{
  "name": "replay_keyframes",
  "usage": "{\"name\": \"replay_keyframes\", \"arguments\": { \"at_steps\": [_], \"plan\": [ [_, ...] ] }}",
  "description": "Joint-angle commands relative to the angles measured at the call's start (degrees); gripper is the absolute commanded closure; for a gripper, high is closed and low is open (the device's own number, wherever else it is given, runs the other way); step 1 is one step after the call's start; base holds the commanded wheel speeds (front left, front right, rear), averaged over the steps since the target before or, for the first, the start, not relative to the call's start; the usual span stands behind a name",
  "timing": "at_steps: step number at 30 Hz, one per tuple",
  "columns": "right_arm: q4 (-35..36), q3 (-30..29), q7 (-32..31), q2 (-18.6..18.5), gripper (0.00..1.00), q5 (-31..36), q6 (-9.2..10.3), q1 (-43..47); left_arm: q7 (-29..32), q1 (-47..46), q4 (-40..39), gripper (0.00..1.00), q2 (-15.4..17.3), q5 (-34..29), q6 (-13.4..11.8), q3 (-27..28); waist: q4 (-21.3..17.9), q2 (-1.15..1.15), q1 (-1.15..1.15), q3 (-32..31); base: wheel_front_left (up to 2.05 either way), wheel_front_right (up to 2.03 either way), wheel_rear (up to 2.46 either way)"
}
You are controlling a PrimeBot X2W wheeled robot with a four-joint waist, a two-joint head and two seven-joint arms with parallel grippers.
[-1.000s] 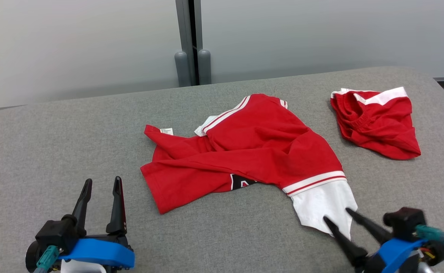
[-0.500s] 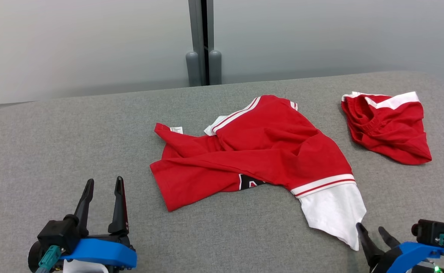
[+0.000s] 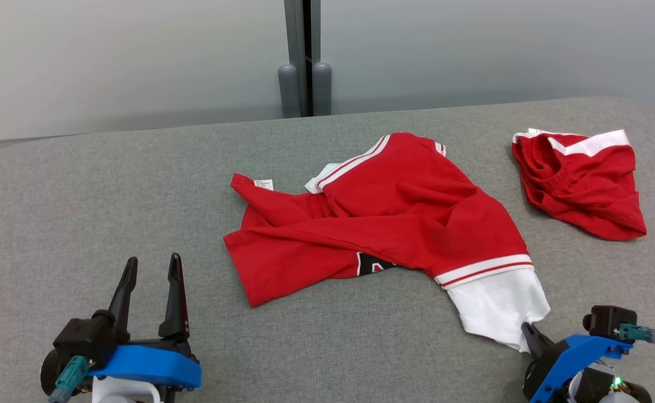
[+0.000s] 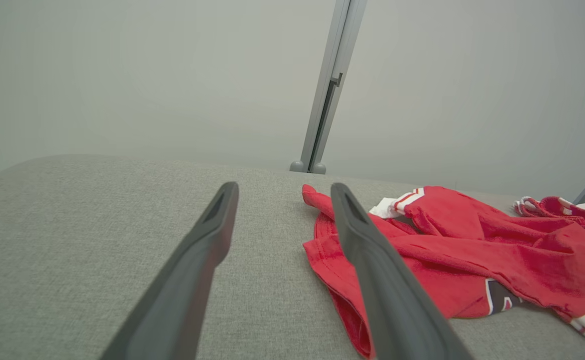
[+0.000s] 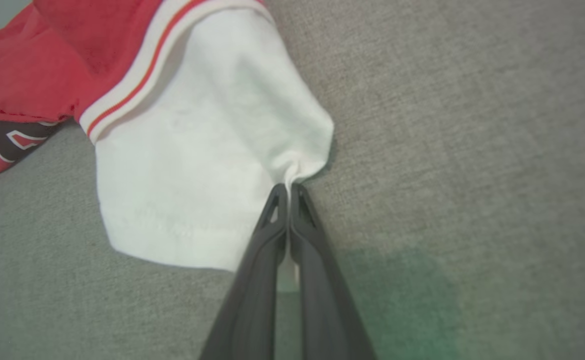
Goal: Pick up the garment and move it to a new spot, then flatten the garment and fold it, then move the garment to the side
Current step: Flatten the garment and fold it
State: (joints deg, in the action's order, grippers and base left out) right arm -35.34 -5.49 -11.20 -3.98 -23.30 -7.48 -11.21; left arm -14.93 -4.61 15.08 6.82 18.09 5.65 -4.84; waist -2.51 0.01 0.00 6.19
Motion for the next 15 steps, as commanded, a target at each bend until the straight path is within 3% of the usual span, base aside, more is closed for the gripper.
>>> {"name": "replay_keyframes", "arguments": {
  "at_steps": [1,10,11,12,13,15],
  "plan": [
    [-0.39,-0.66,1.64,0.02,1.00,1.15,-0.02,-0.75,-0.27,-0.43,0.00,0.00,0.20,0.20,-0.08,0.03,-0.14,-0.01,0.00,0.04,0.00,0.00,0.00],
    [2.68,-6.19,4.75,-2.58,1.00,10.57,-0.02,-0.69,-0.30,-0.27,0.23,0.00,0.13,0.37,-0.12,0.18,-0.97,-0.01,0.00,0.08,0.00,0.00,0.00],
    [3.18,-6.32,5.13,-2.55,0.64,11.60,-0.02,-0.82,-0.30,-0.43,0.30,0.00,0.07,0.39,-0.09,0.10,-1.06,-0.01,0.00,0.04,0.00,0.00,0.00],
    [3.67,-6.42,5.58,-2.51,0.45,12.75,-0.02,-0.96,-0.31,-0.59,0.37,0.00,0.05,0.41,-0.05,0.04,-1.15,-0.01,0.00,-0.01,0.00,0.00,0.00],
    [4.28,-6.85,6.24,-2.57,0.05,13.94,-0.01,-1.12,-0.31,-0.68,0.43,0.00,0.08,0.44,-0.02,0.07,-1.25,-0.01,0.00,-0.08,0.00,0.00,0.00],
    [5.54,-8.22,7.76,-2.31,0.00,15.77,-0.02,-1.50,-0.32,-0.64,0.46,0.00,0.19,0.48,0.05,0.16,-1.38,-0.01,0.00,-0.29,0.00,0.00,0.00]
  ]
}}
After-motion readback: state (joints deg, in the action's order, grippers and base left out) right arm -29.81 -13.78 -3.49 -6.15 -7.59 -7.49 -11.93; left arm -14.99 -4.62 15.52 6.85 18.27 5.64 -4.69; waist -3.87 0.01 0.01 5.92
